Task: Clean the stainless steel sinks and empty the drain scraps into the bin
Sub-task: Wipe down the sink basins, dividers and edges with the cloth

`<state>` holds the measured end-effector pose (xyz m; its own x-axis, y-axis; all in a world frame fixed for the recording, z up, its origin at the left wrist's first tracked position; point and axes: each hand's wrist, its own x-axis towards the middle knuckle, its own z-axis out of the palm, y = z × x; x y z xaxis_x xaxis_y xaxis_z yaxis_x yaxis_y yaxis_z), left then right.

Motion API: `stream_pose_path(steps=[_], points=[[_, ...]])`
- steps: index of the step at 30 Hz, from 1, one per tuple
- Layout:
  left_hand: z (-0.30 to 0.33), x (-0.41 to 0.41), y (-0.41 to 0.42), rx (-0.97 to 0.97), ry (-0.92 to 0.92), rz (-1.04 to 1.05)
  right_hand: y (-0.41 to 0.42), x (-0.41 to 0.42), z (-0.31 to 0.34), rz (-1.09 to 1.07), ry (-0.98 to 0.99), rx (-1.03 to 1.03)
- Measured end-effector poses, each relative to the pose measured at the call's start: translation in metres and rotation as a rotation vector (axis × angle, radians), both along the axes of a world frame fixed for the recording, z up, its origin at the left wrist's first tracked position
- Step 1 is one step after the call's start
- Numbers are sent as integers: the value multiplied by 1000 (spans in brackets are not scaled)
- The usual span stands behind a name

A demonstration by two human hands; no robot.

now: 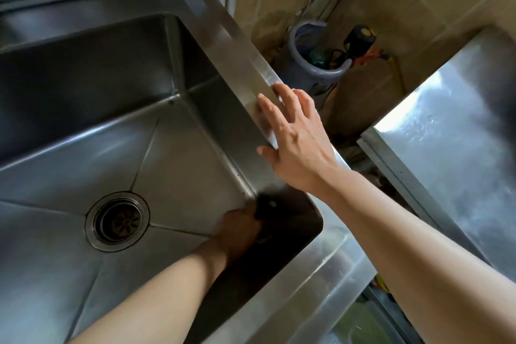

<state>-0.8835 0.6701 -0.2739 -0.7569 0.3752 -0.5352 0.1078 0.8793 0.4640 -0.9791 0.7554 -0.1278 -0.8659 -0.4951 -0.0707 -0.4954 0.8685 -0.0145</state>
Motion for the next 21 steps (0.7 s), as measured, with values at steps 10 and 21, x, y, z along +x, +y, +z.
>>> stream_pose_path(steps=[10,21], points=[[-10,-36,-37,-160,132,15,-21,-24,-5,15,9,-40],[-23,-76,-69,-130,199,223,-40,-47,-9,19,50,-75]])
